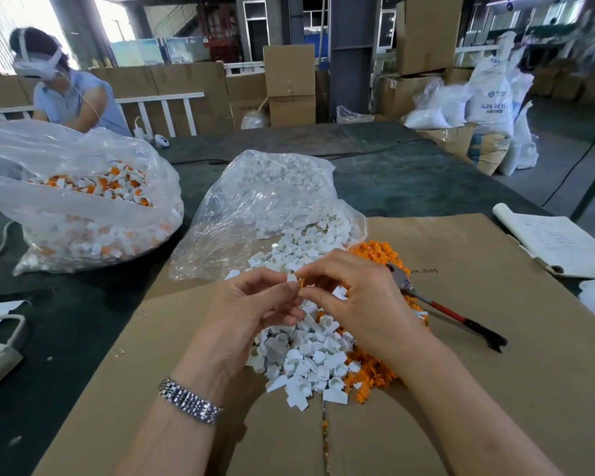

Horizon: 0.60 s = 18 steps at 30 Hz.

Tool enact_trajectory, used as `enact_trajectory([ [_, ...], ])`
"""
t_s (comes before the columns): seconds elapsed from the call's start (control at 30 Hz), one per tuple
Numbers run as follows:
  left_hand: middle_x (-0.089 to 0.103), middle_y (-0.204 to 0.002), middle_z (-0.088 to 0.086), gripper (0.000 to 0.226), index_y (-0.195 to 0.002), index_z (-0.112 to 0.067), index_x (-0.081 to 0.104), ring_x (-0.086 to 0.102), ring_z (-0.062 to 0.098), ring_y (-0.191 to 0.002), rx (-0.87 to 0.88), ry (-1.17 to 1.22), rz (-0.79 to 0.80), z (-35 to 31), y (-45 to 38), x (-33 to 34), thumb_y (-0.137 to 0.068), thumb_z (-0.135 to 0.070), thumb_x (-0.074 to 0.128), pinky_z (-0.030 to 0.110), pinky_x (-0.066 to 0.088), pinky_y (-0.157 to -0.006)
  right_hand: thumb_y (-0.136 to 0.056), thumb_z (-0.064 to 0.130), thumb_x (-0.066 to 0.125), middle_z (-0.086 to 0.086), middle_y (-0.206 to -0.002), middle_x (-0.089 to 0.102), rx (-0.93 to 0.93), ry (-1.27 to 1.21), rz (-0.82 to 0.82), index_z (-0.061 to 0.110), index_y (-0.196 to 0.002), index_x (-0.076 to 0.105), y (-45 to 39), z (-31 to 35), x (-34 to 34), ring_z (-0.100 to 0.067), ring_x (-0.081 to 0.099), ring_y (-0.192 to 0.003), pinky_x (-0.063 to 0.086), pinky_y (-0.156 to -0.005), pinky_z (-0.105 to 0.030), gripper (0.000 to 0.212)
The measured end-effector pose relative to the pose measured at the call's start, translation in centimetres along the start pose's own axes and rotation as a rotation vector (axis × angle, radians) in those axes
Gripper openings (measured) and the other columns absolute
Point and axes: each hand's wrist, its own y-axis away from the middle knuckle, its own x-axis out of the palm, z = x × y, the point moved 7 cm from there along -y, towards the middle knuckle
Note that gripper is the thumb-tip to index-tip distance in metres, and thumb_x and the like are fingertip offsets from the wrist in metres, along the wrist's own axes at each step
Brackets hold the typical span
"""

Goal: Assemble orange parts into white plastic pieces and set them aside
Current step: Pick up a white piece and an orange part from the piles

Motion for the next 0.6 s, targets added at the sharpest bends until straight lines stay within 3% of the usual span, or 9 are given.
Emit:
enact_trajectory([
  [0.07, 0.074, -0.084, 0.022, 0.023, -0.08, -0.013, 0.08, 0.072, 0.027, -0.066, 0.001, 0.018, -0.017, -0.1, 0.0, 0.0, -0.061, -0.02, 0.09, 0.025, 0.058, -0.06, -0.086, 0.036, 0.073, 0.013, -0.097, 0.066, 0.116, -0.022, 0.007, 0.022, -0.115, 0.071, -0.1, -1.1, -0.8, -0.001, 0.064, -0.087, 0.055, -0.081, -0.022, 0.033],
  [0.13, 0.074, -0.082, 0.021, 0.022, -0.078, -0.014, 0.081, 0.073, 0.027, -0.066, 0.011, 0.022, -0.047, -0.2, -0.1, -0.2, -0.06, -0.02, 0.09, 0.024, 0.058, -0.06, -0.083, 0.053, 0.066, 0.019, -0.103, 0.063, 0.302, 0.121, 0.004, 0.03, -0.12, 0.063, 0.1, -3.5, -2.6, 0.003, 0.061, -0.088, 0.056, -0.076, -0.021, 0.043],
  [0.17, 0.074, -0.081, 0.02, 0.019, -0.078, -0.015, 0.08, 0.073, 0.027, -0.067, 0.016, 0.027, -0.059, -0.3, -0.1, -0.4, -0.062, -0.019, 0.09, 0.024, 0.058, -0.06, -0.083, 0.057, 0.066, 0.017, -0.108, 0.061, 0.402, 0.268, 0.008, 0.029, -0.121, 0.06, 0.6, -5.1, -3.9, 0.002, 0.06, -0.091, 0.054, -0.077, -0.021, 0.047],
  [0.23, 0.075, -0.082, 0.02, 0.013, -0.078, -0.016, 0.08, 0.074, 0.028, -0.068, 0.015, 0.039, -0.07, -0.3, -0.2, -0.5, -0.067, -0.016, 0.087, 0.024, 0.058, -0.059, -0.081, 0.061, 0.07, 0.004, -0.118, 0.06, 0.633, 0.517, 0.08, 0.022, -0.118, 0.058, 2.3, -8.7, -6.3, -0.014, 0.06, -0.101, 0.053, -0.084, -0.035, 0.055],
  [0.3, 0.075, -0.085, 0.022, 0.015, -0.079, -0.016, 0.079, 0.075, 0.03, -0.07, 0.007, 0.043, -0.085, -0.2, -0.2, -0.7, -0.067, -0.015, 0.087, 0.025, 0.058, -0.059, -0.079, 0.06, 0.073, -0.009, -0.115, 0.066, 0.797, 0.562, 0.235, 0.012, -0.1, 0.065, 3.9, -11.3, -7.1, -0.024, 0.063, -0.101, 0.052, -0.087, -0.04, 0.053],
  [0.37, 0.075, -0.087, 0.024, 0.018, -0.079, -0.017, 0.079, 0.075, 0.032, -0.072, 0.007, 0.036, -0.095, -0.2, -0.1, -0.8, -0.064, -0.017, 0.089, 0.025, 0.059, -0.059, -0.079, 0.055, 0.076, -0.01, -0.09, 0.071, 0.852, 0.449, 0.348, 0.011, -0.079, 0.068, 4.6, -12.3, -6.4, -0.02, 0.064, -0.079, 0.047, -0.071, -0.034, 0.044],
  [0.43, 0.075, -0.087, 0.023, 0.015, -0.079, -0.018, 0.079, 0.075, 0.032, -0.074, 0.013, 0.038, -0.093, -0.3, 0.0, -0.7, -0.066, -0.018, 0.088, 0.025, 0.059, -0.06, -0.076, 0.045, 0.082, -0.004, -0.072, 0.061, 0.837, 0.41, 0.407, 0.016, -0.079, 0.065, 4.6, -11.9, -5.5, -0.017, 0.055, -0.064, 0.039, -0.061, -0.032, 0.033],
  [0.53, 0.075, -0.086, 0.022, 0.011, -0.075, -0.021, 0.079, 0.075, 0.031, -0.072, 0.012, 0.077, -0.119, -0.4, 0.0, -0.7, -0.069, -0.014, 0.085, 0.025, 0.059, -0.059, -0.078, 0.032, 0.076, -0.004, -0.071, 0.053, 0.783, 0.476, 0.426, 0.015, -0.085, 0.059, 4.2, -11.4, -5.0, -0.018, 0.049, -0.062, 0.036, -0.058, -0.033, 0.025],
  [0.6, 0.075, -0.086, 0.023, 0.011, -0.075, -0.02, 0.078, 0.075, 0.03, -0.071, 0.008, 0.102, -0.133, -0.4, 0.1, -0.7, -0.07, -0.012, 0.083, 0.025, 0.06, -0.059, -0.085, 0.034, 0.068, -0.005, -0.069, 0.053, 0.777, 0.49, 0.398, 0.013, -0.084, 0.059, 4.1, -10.9, -5.6, -0.019, 0.049, -0.062, 0.035, -0.058, -0.034, 0.023],
])
